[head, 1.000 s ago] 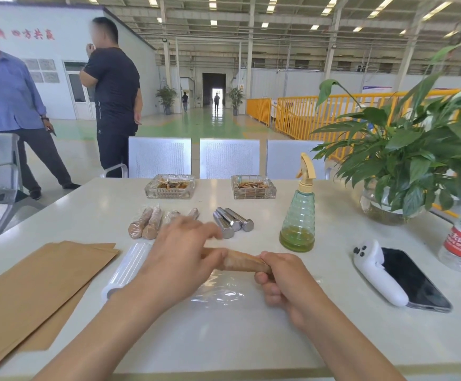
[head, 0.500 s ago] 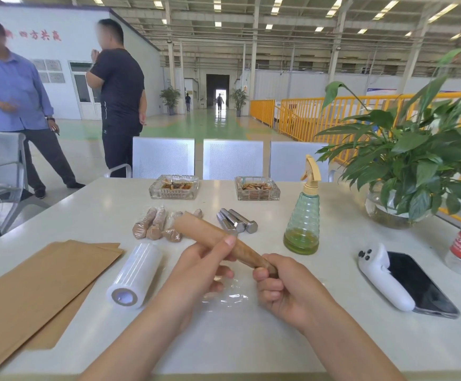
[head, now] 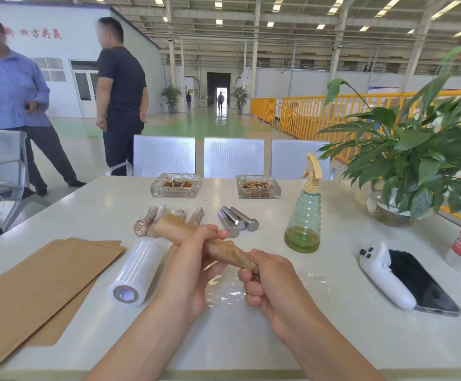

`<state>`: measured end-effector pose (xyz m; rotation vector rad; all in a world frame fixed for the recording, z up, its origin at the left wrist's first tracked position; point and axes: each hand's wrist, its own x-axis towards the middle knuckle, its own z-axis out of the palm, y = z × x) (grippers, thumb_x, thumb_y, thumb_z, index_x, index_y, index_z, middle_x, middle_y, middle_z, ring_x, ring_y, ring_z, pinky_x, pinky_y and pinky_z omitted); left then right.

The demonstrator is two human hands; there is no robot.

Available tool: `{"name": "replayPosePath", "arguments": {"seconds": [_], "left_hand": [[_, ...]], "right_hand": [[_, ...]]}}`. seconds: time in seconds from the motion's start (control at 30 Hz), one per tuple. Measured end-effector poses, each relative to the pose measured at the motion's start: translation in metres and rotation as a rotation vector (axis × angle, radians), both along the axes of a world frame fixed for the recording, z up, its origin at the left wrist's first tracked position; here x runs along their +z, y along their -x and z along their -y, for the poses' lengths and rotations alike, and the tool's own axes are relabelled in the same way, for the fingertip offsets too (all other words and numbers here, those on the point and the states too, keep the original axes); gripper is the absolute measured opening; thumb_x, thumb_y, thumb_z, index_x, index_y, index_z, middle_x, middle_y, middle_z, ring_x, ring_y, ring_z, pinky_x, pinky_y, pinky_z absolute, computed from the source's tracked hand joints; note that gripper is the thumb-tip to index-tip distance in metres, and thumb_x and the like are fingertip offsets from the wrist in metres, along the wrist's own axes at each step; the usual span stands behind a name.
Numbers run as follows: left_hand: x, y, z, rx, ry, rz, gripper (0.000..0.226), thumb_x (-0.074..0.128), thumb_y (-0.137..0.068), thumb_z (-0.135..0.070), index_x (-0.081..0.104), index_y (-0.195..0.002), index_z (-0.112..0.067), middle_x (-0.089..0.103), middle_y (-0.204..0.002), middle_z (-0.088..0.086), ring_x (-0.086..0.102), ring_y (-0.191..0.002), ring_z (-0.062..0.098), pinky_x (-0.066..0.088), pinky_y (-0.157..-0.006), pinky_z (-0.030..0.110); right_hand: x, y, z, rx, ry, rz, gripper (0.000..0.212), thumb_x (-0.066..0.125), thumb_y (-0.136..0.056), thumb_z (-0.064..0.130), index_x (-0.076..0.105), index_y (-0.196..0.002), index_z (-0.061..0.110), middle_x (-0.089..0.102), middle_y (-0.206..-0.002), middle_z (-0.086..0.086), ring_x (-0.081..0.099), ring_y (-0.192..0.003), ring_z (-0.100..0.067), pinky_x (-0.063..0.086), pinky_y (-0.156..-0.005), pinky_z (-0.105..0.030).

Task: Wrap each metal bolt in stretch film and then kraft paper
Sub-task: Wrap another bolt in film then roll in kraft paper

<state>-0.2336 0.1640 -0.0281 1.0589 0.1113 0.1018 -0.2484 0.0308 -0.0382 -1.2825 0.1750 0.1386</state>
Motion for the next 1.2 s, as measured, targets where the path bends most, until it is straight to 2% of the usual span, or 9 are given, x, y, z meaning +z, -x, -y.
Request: {"name": "replayPosePath", "arguments": {"seconds": [0.1, 0.2, 0.37, 0.5, 0.63, 0.77, 0.87, 0.97, 1.2], "left_hand": [[0.002, -0.002, -0.002, 0.054, -0.039, 0.053, 0.017, 0.055, -0.090, 0.000, 0.061, -0.102, -0.009, 0.076, -0.086, 0.005, 0.077, -0.089, 0.024, 0.061, -0.069, 0.037], [0.001, 0.000, -0.006, 0.032, -0.307, 0.120, 0.021, 0.050, -0.089, 0.000, 0.066, -0.084, -0.012, 0.072, -0.077, 0.005, 0.075, -0.081, 0.024, 0.062, -0.070, 0.036], [-0.003, 0.000, -0.016, -0.055, -0.778, 0.229, 0.029, 0.047, -0.093, -0.016, 0.071, -0.077, -0.022, 0.073, -0.071, 0.004, 0.070, -0.069, 0.016, 0.061, -0.060, 0.035], [0.000, -0.005, -0.029, -0.114, -1.244, 0.422, 0.026, 0.040, -0.081, -0.030, 0.066, -0.083, -0.027, 0.069, -0.070, -0.004, 0.063, -0.068, 0.008, 0.054, -0.068, 0.032], [0.000, -0.009, -0.039, -0.269, -1.432, 0.620, 0.027, 0.049, -0.096, -0.039, 0.055, -0.084, -0.015, 0.053, -0.069, -0.005, 0.048, -0.066, 0.013, 0.046, -0.065, 0.033], [0.005, -0.006, -0.042, -0.341, -1.818, 0.545, 0.041, 0.052, -0.081, -0.067, 0.047, -0.080, -0.026, 0.053, -0.068, -0.009, 0.053, -0.065, 0.011, 0.048, -0.062, 0.032], [0.007, -0.006, -0.032, -0.272, -2.073, 0.581, 0.037, 0.045, -0.083, -0.061, 0.037, -0.072, -0.027, 0.047, -0.067, -0.005, 0.049, -0.064, 0.022, 0.037, -0.057, 0.035], [0.010, -0.011, -0.027, -0.175, -2.184, 0.632, 0.034, 0.041, -0.089, -0.053, 0.038, -0.068, -0.027, 0.039, -0.061, -0.003, 0.042, -0.059, 0.026, 0.027, -0.055, 0.036], [-0.002, -0.019, -0.031, -0.257, -2.061, 0.677, 0.053, 0.026, -0.088, -0.083, 0.032, -0.080, -0.031, 0.039, -0.065, -0.007, 0.052, -0.072, 0.028, 0.027, -0.059, 0.038]], "right_hand": [[-0.002, 0.002, -0.001, 0.004, 0.051, 0.013, 0.026, 0.044, -0.105, 0.018, 0.060, -0.086, 0.012, 0.048, -0.059, -0.003, 0.027, -0.042, -0.012, 0.023, -0.041, -0.022], [-0.003, 0.003, 0.000, -0.005, 0.107, 0.042, 0.029, 0.044, -0.107, 0.020, 0.060, -0.085, 0.012, 0.048, -0.058, -0.003, 0.027, -0.042, -0.012, 0.023, -0.041, -0.022], [-0.001, 0.003, 0.008, 0.004, 0.174, 0.051, 0.028, 0.043, -0.109, 0.023, 0.062, -0.092, 0.010, 0.048, -0.057, -0.002, 0.029, -0.041, -0.013, 0.025, -0.041, -0.021], [0.000, 0.003, 0.013, 0.034, 0.201, 0.021, 0.029, 0.043, -0.108, 0.021, 0.065, -0.094, 0.009, 0.048, -0.057, -0.001, 0.029, -0.041, -0.012, 0.025, -0.041, -0.021], [0.002, 0.003, 0.016, 0.056, 0.242, 0.009, 0.028, 0.043, -0.108, 0.022, 0.064, -0.093, 0.011, 0.049, -0.056, -0.001, 0.029, -0.040, -0.011, 0.023, -0.041, -0.020], [0.002, 0.004, 0.017, 0.094, 0.321, 0.033, 0.031, 0.042, -0.108, 0.021, 0.066, -0.092, 0.010, 0.049, -0.055, 0.000, 0.030, -0.040, -0.011, 0.023, -0.043, -0.020], [0.004, 0.005, 0.012, 0.130, 0.367, 0.061, 0.033, 0.040, -0.107, 0.019, 0.065, -0.088, 0.010, 0.048, -0.055, 0.000, 0.029, -0.039, -0.011, 0.023, -0.042, -0.019], [0.010, 0.003, 0.010, 0.152, 0.416, 0.102, 0.034, 0.039, -0.108, 0.021, 0.063, -0.085, 0.011, 0.048, -0.058, -0.001, 0.029, -0.041, -0.013, 0.023, -0.044, -0.020], [0.016, -0.009, 0.024, 0.218, 0.518, 0.133, 0.028, 0.040, -0.105, 0.017, 0.066, -0.105, 0.006, 0.050, -0.063, -0.003, 0.032, -0.043, -0.012, 0.027, -0.043, -0.020]]}}
